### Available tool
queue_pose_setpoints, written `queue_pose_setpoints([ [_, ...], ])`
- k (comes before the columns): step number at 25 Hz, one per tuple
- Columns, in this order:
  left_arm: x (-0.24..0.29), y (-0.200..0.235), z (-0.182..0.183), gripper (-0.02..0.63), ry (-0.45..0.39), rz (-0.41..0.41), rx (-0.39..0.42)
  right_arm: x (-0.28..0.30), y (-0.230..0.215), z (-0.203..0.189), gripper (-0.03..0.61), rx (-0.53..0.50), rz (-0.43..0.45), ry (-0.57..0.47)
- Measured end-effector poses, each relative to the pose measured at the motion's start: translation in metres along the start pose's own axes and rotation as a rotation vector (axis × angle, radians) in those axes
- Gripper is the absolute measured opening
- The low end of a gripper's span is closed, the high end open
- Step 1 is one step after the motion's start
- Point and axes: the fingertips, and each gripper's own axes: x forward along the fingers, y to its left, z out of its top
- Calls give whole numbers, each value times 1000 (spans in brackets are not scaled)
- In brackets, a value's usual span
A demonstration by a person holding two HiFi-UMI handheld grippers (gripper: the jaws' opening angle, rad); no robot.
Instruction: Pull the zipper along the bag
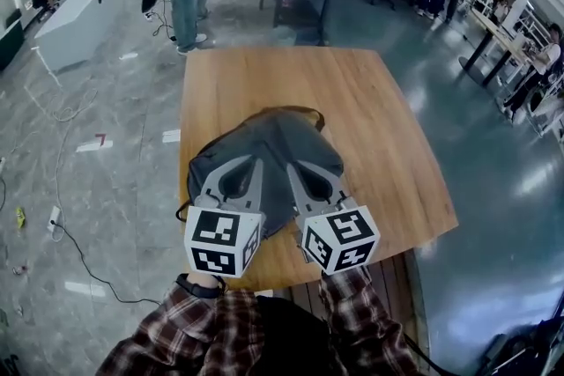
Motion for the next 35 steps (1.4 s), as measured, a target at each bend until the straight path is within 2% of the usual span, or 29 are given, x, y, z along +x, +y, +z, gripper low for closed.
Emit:
queue_pose_setpoints([
  [4,-10,-6,7,9,-33,13,31,-10,6,11,9,-15,4,-46],
  [10,-9,-9,14,9,-56,18,50,-8,4,8,9,-16,19,-27],
  [35,-4,0,4,9,-14,-7,45,2,18,-1,8,-19,22,10],
])
